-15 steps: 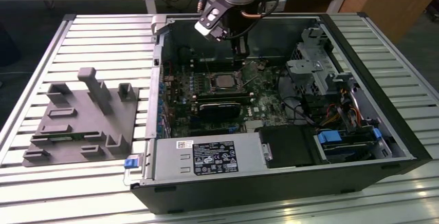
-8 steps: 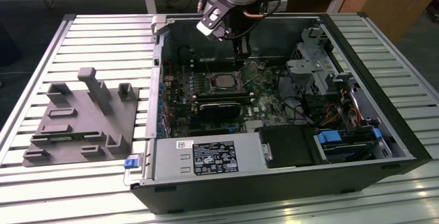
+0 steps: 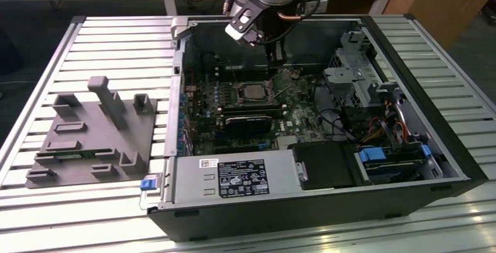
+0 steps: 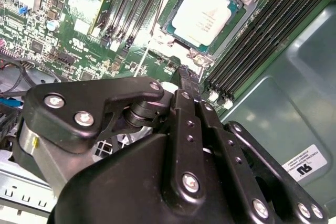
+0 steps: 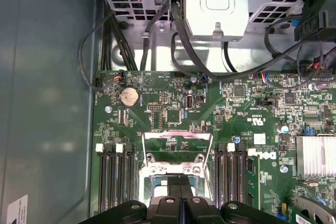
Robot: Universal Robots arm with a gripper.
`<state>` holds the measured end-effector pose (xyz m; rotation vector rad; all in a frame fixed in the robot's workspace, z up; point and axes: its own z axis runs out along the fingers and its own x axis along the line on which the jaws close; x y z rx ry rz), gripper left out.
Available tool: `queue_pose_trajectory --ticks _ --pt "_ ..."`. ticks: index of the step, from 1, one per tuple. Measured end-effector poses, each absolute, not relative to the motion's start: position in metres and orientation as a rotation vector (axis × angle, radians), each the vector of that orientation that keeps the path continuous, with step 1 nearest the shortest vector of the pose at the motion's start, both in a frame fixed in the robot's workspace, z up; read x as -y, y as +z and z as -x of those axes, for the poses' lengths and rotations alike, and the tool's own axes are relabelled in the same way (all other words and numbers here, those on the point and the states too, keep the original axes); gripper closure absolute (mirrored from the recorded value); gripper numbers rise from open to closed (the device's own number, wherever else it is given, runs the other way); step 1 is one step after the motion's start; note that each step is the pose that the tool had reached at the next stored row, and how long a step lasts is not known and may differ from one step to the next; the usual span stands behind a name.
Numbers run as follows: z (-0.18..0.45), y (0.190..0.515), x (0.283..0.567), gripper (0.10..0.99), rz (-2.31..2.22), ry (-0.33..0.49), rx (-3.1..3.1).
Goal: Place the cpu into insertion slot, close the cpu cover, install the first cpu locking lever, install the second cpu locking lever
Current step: 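Close the cpu cover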
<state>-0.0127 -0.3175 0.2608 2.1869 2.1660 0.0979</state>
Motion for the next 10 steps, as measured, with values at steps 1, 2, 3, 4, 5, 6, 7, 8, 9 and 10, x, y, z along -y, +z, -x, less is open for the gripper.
queue_pose_trajectory --ticks 1,2,3,4,5,6,7,8,9,10 --pt "0.0122 0.2608 0.3175 0.98 -2.187 0.098 -2.166" --pt "0.0117 0.2608 0.3175 0.98 -2.187 0.098 -2.166" --pt "0.0112 0.2608 0.3175 0.98 -2.187 0.098 -2.166" --pt "0.0106 0.2608 0.3175 0.98 -2.187 0.098 -2.166" --pt "0.0101 0.2608 0.3175 0.98 -2.187 0.098 -2.166" --pt "0.0096 0.2608 0.3175 0.98 -2.187 0.098 -2.166" --pt "0.009 0.2608 0.3175 0.98 -2.187 0.097 -2.166" --pt "0.0084 0.2608 0.3175 0.98 -2.187 0.097 -2.166" --pt "0.0078 0.2608 0.3175 0.98 -2.187 0.097 -2.166" --pt "0.0073 0.2608 0.3175 0.98 -2.187 0.097 -2.166"
